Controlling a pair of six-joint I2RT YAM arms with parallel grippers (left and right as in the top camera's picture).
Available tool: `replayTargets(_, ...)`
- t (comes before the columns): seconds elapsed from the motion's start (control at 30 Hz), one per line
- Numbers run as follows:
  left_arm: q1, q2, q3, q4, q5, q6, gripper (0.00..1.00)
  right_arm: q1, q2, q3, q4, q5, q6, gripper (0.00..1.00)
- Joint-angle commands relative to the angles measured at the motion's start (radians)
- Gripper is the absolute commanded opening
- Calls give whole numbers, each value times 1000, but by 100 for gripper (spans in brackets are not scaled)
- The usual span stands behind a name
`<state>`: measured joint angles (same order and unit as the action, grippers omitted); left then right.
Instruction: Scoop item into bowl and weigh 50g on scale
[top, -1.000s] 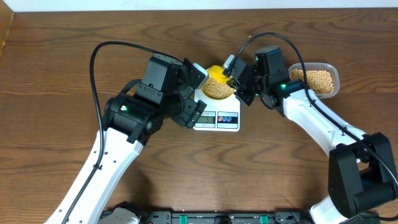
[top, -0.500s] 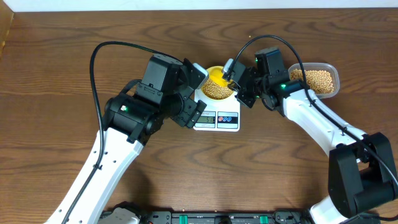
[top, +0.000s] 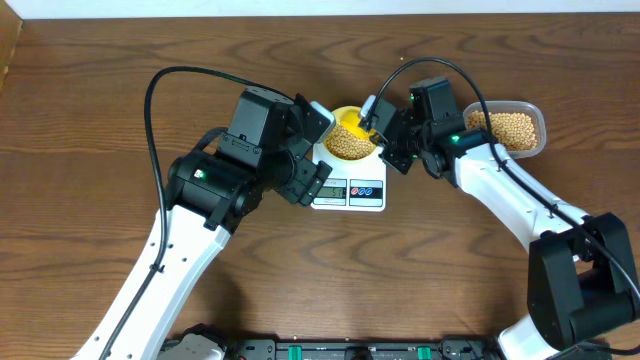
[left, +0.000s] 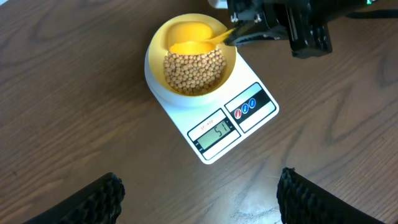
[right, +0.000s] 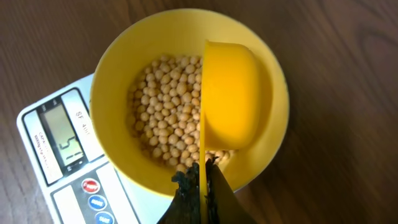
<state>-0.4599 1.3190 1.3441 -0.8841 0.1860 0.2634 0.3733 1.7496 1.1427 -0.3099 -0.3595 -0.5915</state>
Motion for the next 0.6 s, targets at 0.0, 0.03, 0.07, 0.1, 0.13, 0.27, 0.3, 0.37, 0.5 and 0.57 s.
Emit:
replayTargets(0.0,4,1,8,-2,12,9,81,18,5,3,-22,2,-20,1)
replayTargets(0.03,4,1,8,-2,12,9,81,21,5,3,-26,2,-20,1)
replayTargets(0.07,4,1,8,-2,12,9,81,24,5,3,-29,2,-19,1)
replayTargets(0.1,4,1,8,-2,12,9,81,29,5,3,-31,2,-19,1)
replayTargets(0.13,4,1,8,-2,12,9,81,32,5,3,-31,2,-19,1)
replayTargets(0.27,4,1,8,-2,12,9,81,39,5,3,-31,-14,-9,1)
replayTargets(0.3,4,1,8,-2,12,9,81,39,5,3,-31,-14,2,1)
replayTargets(0.37,4,1,8,-2,12,9,81,39,5,3,-31,-14,31,1)
replayTargets(0.5,4,1,8,-2,12,9,81,38,5,3,-31,-17,99,1)
replayTargets(0.57,4,1,8,-2,12,9,81,38,5,3,-31,-18,144,1)
